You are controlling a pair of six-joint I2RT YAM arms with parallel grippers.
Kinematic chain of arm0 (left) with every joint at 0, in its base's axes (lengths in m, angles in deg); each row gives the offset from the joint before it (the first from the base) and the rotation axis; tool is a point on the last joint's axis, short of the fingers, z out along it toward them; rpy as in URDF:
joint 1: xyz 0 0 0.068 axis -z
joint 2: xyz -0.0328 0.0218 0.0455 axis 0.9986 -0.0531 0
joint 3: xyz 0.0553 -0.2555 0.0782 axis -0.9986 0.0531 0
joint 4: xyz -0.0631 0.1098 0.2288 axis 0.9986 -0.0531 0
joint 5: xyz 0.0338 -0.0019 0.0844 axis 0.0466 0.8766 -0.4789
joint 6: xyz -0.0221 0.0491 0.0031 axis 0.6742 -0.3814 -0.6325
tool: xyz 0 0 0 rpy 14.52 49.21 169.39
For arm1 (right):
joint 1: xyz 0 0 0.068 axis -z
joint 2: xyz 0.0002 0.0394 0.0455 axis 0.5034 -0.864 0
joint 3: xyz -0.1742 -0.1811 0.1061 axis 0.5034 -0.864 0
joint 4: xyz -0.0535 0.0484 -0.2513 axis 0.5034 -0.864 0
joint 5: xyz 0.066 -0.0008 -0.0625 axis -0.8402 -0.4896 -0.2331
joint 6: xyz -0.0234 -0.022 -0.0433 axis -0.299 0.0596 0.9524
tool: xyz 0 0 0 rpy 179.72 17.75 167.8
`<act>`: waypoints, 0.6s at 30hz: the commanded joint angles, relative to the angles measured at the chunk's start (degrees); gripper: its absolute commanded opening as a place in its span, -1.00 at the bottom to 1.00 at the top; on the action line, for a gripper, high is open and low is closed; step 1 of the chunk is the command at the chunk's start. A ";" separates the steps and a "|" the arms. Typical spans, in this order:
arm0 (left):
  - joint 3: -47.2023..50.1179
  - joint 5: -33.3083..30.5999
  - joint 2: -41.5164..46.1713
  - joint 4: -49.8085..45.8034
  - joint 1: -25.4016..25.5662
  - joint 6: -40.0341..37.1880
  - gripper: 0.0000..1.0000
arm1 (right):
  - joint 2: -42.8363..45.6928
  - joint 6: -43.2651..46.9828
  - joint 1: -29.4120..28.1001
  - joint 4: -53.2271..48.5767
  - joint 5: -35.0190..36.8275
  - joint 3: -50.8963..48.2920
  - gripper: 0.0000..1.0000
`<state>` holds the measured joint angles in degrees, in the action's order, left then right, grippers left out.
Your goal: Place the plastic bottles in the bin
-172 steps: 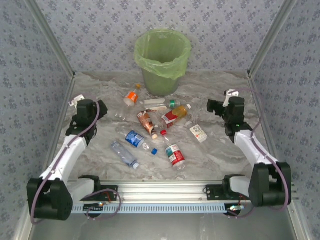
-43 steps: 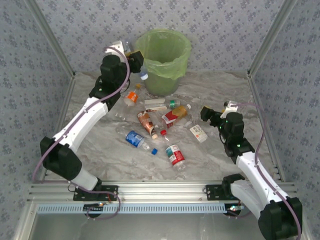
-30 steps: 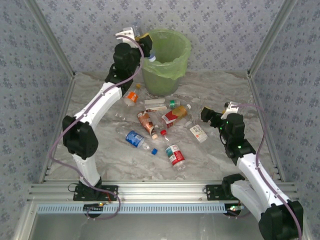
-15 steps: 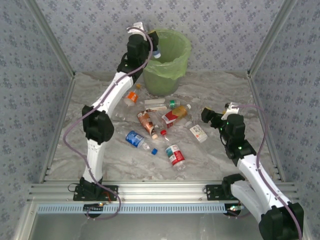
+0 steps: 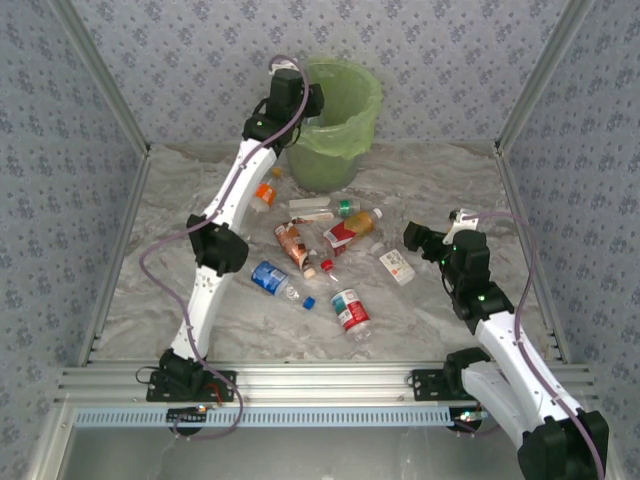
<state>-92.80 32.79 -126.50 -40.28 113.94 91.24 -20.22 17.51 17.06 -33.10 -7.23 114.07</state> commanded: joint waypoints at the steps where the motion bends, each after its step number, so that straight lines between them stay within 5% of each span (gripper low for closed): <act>1: -2.34 1.07 0.18 -2.63 -0.62 1.71 0.08 | -0.43 0.37 -0.28 -1.68 1.53 1.10 0.98; 10: -2.35 5.84 3.83 -3.35 -1.72 4.84 0.24 | -5.26 4.52 -0.01 -7.30 -3.81 2.82 0.98; 18: -2.46 11.54 7.26 -3.52 -3.07 8.10 0.70 | -13.82 11.62 -0.17 -16.59 -10.71 7.85 0.98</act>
<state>-93.21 41.10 -125.25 -43.43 111.64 97.88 -31.98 25.03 17.06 -44.07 -14.20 119.01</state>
